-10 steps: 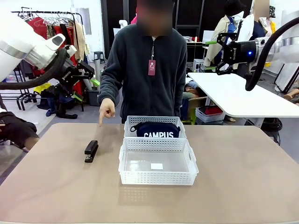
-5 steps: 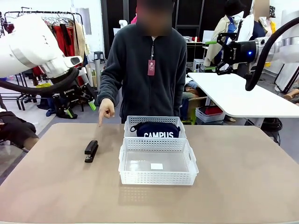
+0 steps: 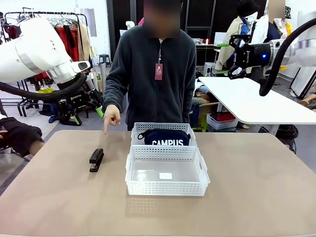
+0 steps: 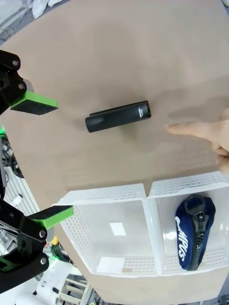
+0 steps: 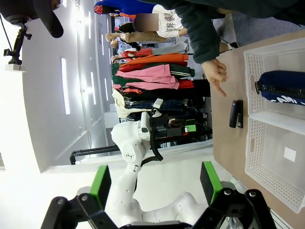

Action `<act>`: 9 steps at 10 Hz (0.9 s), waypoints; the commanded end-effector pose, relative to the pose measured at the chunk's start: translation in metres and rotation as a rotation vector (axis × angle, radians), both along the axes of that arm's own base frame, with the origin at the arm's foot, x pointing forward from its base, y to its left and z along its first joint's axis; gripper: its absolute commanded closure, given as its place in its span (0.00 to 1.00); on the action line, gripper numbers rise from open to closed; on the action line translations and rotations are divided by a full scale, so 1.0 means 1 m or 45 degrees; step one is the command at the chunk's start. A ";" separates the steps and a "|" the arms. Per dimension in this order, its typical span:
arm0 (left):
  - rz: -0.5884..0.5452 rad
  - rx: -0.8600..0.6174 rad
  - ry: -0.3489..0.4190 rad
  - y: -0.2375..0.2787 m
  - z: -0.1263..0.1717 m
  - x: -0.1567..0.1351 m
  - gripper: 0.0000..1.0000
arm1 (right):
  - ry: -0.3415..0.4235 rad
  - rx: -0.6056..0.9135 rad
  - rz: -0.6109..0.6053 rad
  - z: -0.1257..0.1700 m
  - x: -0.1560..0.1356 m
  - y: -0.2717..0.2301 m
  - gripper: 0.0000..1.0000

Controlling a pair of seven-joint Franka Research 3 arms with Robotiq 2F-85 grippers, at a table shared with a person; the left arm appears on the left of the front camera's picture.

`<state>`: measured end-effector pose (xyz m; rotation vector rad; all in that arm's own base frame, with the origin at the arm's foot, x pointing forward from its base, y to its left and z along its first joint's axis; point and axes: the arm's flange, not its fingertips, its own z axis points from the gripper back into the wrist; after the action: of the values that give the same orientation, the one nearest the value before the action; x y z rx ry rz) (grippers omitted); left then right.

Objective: Distribute items into two baskets.
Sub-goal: Pick up the Stapler that the person points to.

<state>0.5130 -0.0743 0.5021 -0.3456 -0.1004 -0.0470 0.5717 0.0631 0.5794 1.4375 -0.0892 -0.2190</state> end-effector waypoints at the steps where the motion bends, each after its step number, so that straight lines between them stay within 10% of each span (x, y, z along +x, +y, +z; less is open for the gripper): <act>1: -0.008 0.016 0.004 0.001 0.001 -0.004 0.00 | 0.008 0.001 -0.009 0.004 -0.001 0.002 0.00; 9: 0.095 0.430 0.058 -0.031 -0.073 0.018 0.00 | 0.008 0.001 -0.009 0.004 -0.001 0.002 0.00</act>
<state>0.5291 -0.1052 0.4287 -0.0252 -0.0564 -0.0041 0.5717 0.0631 0.5795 1.4375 -0.0893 -0.2190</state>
